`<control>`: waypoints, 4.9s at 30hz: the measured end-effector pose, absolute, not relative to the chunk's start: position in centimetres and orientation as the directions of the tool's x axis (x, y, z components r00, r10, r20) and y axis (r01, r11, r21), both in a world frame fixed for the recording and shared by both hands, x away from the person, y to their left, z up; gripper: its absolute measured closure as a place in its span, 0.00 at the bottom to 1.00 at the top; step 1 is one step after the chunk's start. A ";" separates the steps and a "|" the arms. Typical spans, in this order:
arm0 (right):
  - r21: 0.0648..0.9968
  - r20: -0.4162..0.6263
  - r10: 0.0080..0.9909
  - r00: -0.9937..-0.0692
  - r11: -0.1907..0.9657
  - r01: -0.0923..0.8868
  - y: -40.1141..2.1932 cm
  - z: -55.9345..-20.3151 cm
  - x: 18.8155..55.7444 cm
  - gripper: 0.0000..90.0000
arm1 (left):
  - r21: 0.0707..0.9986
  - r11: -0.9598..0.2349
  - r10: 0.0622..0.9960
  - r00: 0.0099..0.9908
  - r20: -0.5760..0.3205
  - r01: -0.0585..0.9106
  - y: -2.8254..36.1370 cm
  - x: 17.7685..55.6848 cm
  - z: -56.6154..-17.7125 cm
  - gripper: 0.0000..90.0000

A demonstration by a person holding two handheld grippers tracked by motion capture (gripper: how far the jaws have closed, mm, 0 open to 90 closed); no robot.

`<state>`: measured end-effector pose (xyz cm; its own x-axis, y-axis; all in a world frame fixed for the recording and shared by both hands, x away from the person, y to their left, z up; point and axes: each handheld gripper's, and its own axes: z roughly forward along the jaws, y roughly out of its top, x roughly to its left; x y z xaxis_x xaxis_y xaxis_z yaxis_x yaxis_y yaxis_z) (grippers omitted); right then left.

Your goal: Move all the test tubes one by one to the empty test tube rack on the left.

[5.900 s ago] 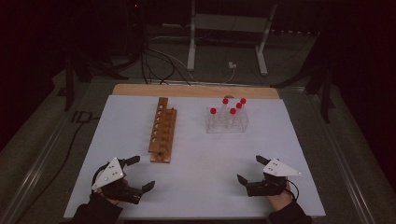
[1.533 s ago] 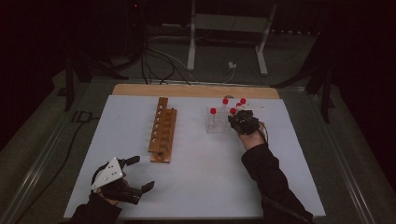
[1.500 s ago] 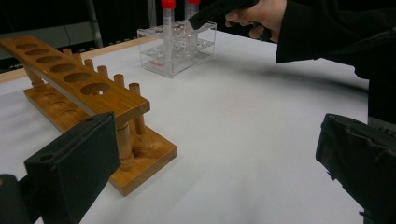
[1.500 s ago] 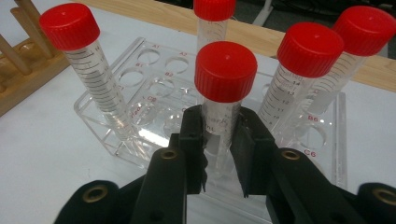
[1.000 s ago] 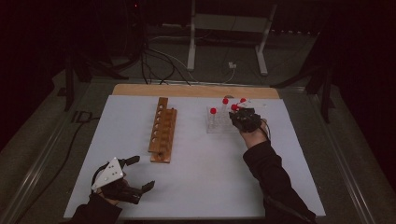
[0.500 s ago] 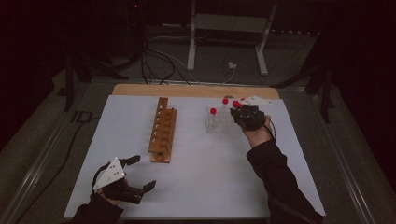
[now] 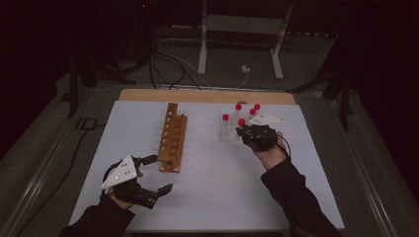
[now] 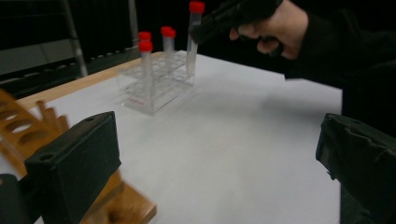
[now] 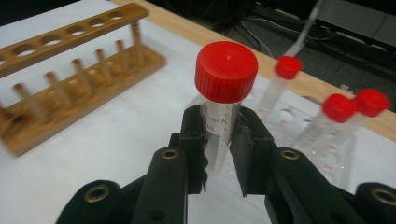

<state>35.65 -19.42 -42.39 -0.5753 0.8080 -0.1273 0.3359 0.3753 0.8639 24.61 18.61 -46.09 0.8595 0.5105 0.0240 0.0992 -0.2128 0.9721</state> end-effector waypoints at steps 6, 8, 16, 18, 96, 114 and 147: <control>0.861 -0.114 0.776 -0.620 0.388 0.327 -18.6 -42.9 34.2 0.83 | 0.966 -0.225 0.481 0.877 -0.007 0.131 16.9 25.6 -44.7 0.02; 0.859 -0.113 0.764 -0.635 0.396 0.324 -18.3 -43.2 33.7 0.83 | 0.965 -0.221 0.465 0.885 -0.022 0.140 16.4 25.9 -44.4 0.02; 0.844 -0.104 0.706 -0.701 0.435 0.313 -16.8 -44.6 31.9 0.83 | 0.961 -0.251 0.422 0.907 0.003 0.113 14.4 26.9 -42.9 0.02; 0.837 -0.096 0.690 -0.718 0.446 0.317 -16.2 -45.0 31.4 0.83 | 0.960 -0.257 0.412 0.911 0.008 0.108 13.8 27.1 -42.6 0.03; 0.891 -0.003 0.650 -0.760 0.347 0.294 -17.3 -45.3 28.6 0.19 | 0.928 -0.362 0.484 0.868 0.110 0.084 9.8 32.8 -41.7 0.80; 0.905 0.037 0.657 -0.753 0.297 0.304 -18.4 -45.1 29.0 0.01 | 0.939 -0.323 0.596 0.796 0.105 0.118 13.1 36.2 -39.4 0.80; 0.911 0.022 0.649 -0.761 0.301 0.283 -18.7 -44.9 28.9 0.00 | 0.963 -0.211 0.792 0.607 0.067 0.169 16.7 42.9 -37.9 0.80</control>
